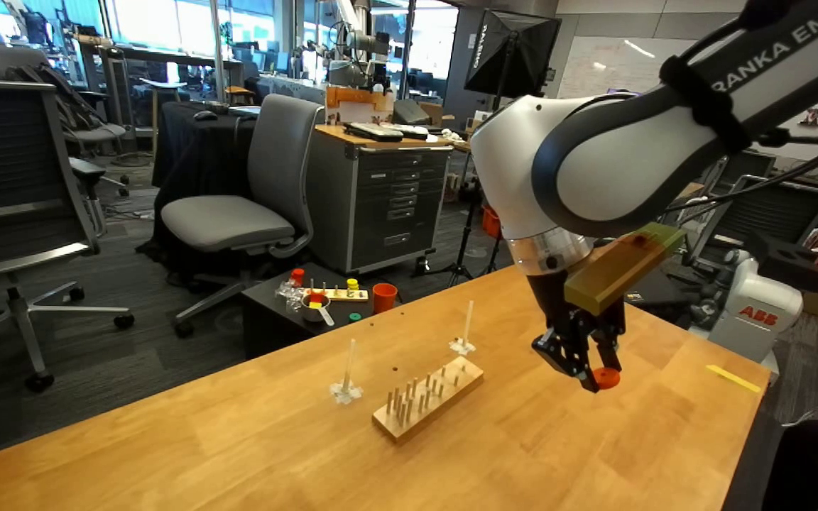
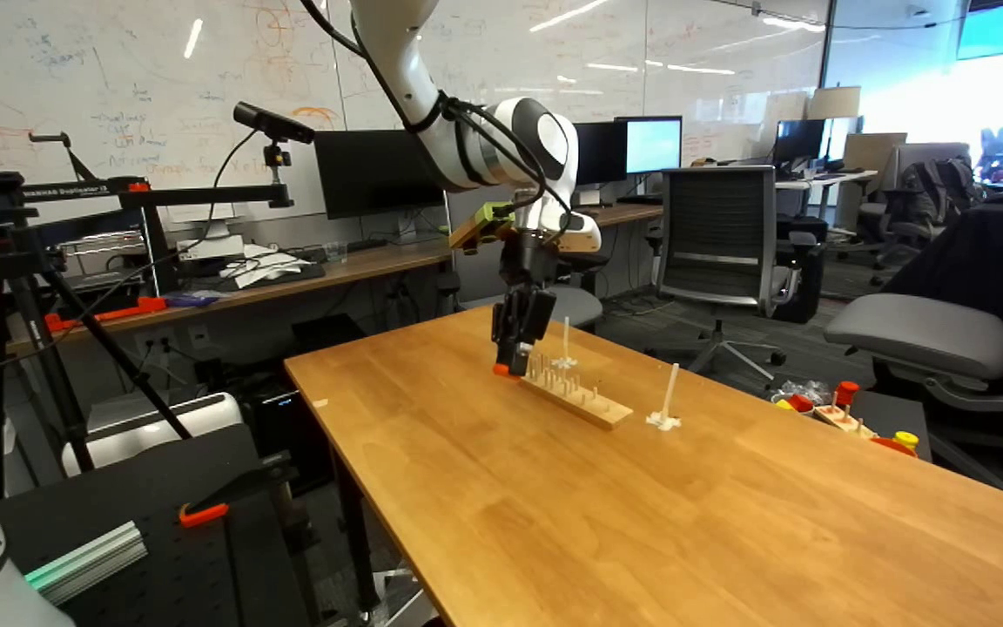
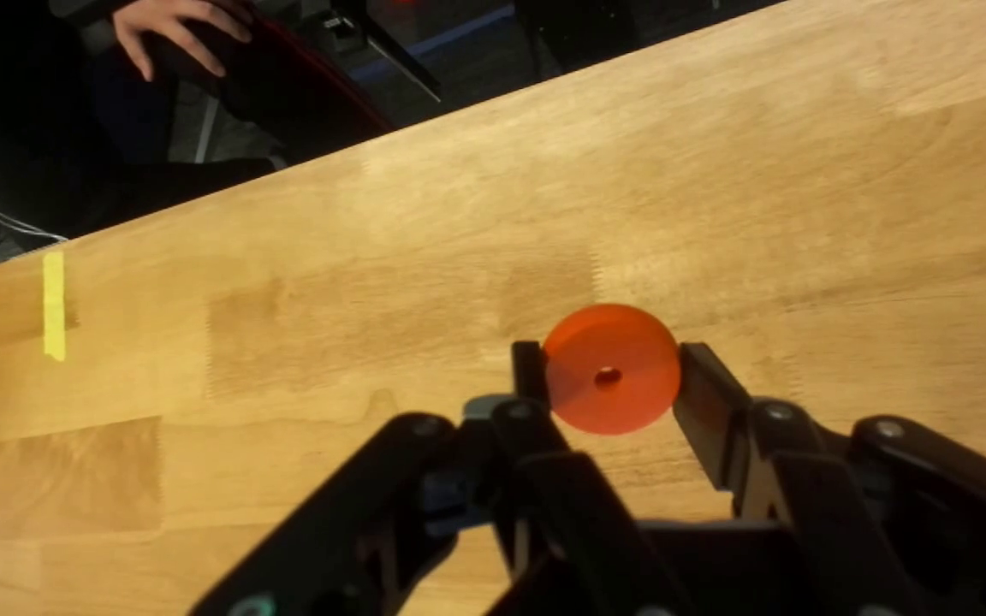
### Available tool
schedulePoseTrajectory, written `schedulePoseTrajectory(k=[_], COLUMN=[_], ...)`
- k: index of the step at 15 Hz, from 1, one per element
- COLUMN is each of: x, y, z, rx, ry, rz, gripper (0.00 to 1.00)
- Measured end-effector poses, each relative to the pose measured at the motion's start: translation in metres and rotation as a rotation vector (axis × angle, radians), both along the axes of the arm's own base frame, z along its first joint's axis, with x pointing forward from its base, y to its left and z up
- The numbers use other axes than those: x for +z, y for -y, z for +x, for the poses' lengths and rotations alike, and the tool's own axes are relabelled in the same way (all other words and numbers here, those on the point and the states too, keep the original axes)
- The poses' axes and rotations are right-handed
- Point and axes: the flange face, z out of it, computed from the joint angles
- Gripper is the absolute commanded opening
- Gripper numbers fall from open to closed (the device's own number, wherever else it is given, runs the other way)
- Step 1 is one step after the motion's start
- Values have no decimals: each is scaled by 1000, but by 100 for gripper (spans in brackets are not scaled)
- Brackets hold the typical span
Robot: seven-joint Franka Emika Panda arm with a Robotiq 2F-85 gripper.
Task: Pick up the orange object and put it on the object
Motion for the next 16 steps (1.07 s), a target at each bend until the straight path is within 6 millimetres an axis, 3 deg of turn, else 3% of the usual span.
schedulePoseTrajectory(k=[8,16], x=[-3,-14], y=[2,17], z=[8,44], rx=[30,71], ry=[47,218], rz=[-6,-143], gripper=[17,17])
